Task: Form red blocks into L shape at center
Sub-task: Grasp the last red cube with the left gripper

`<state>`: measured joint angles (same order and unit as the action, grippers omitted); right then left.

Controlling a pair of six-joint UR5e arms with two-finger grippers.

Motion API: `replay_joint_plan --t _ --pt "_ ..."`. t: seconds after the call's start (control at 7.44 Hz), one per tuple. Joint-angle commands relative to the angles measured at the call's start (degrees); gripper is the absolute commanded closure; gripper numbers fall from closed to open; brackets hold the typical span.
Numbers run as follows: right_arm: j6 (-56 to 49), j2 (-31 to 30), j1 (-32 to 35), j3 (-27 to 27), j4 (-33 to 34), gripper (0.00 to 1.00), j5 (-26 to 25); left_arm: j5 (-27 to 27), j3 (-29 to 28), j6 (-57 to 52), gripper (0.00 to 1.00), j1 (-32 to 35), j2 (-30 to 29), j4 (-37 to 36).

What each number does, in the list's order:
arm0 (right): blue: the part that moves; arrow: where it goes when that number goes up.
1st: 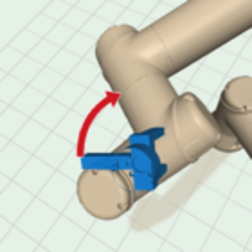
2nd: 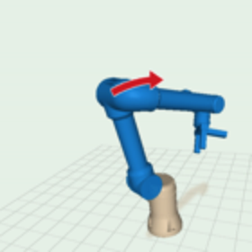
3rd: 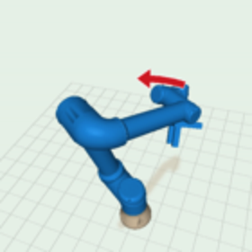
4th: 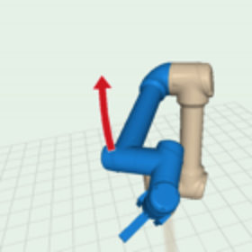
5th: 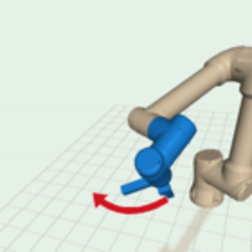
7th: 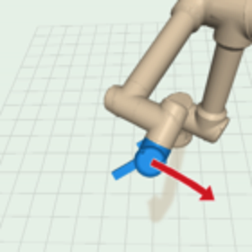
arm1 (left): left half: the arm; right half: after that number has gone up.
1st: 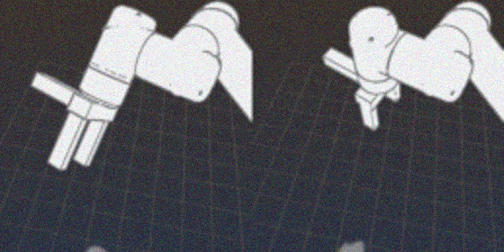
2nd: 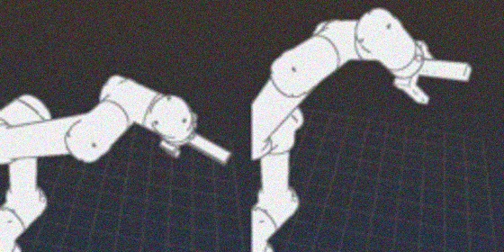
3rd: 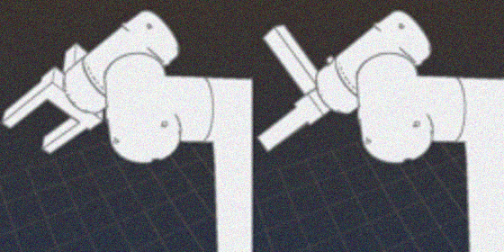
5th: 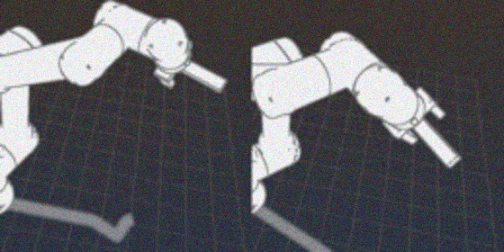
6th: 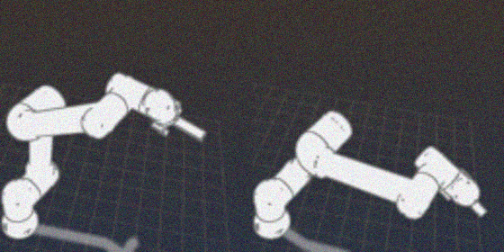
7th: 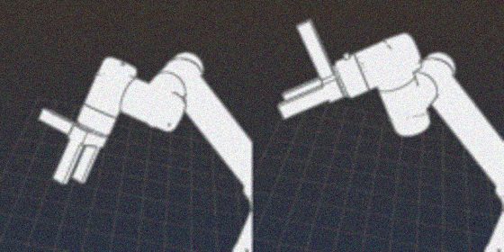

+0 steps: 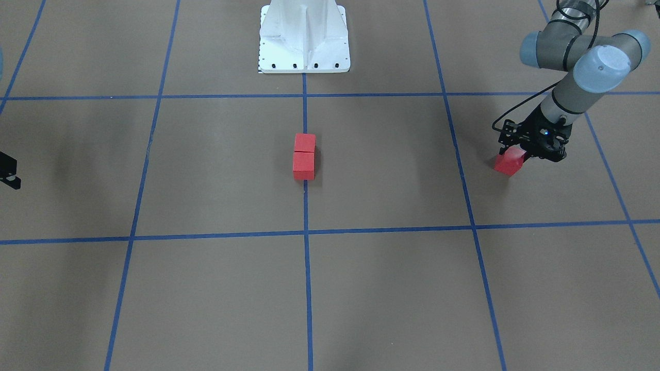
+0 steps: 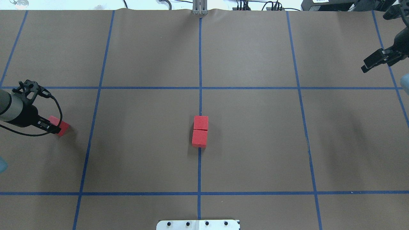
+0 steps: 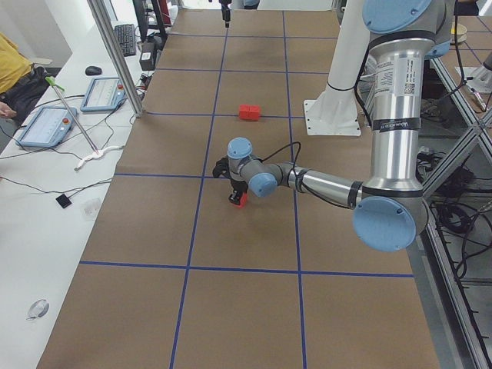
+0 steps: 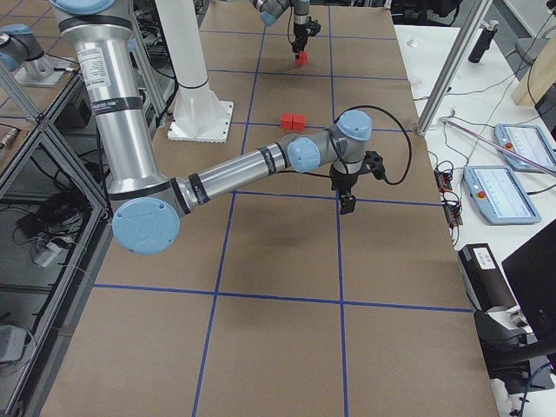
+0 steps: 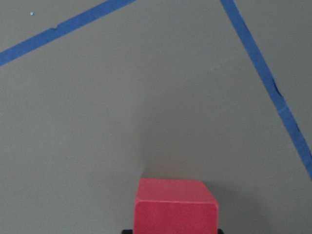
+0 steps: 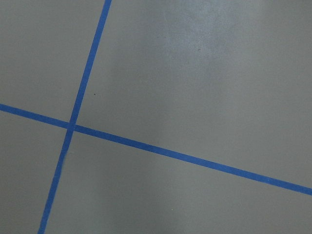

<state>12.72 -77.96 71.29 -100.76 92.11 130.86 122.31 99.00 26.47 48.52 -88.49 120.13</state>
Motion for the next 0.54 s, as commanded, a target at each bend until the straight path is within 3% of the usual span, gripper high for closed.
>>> replay_joint_plan --t 0.0,0.13,0.4 --pt "-0.2 0.1 0.5 0.0 0.0 0.00 0.1 0.6 1.9 0.1 1.00 0.0 -0.7 -0.2" --pt "-0.3 0.0 0.6 0.1 0.0 0.00 0.1 0.6 3.7 0.1 1.00 -0.4 -1.1 -0.4" --pt "-0.9 -0.4 1.0 0.2 0.0 0.00 0.2 0.6 3.8 -1.8 1.00 -0.9 -7.5 -0.6"
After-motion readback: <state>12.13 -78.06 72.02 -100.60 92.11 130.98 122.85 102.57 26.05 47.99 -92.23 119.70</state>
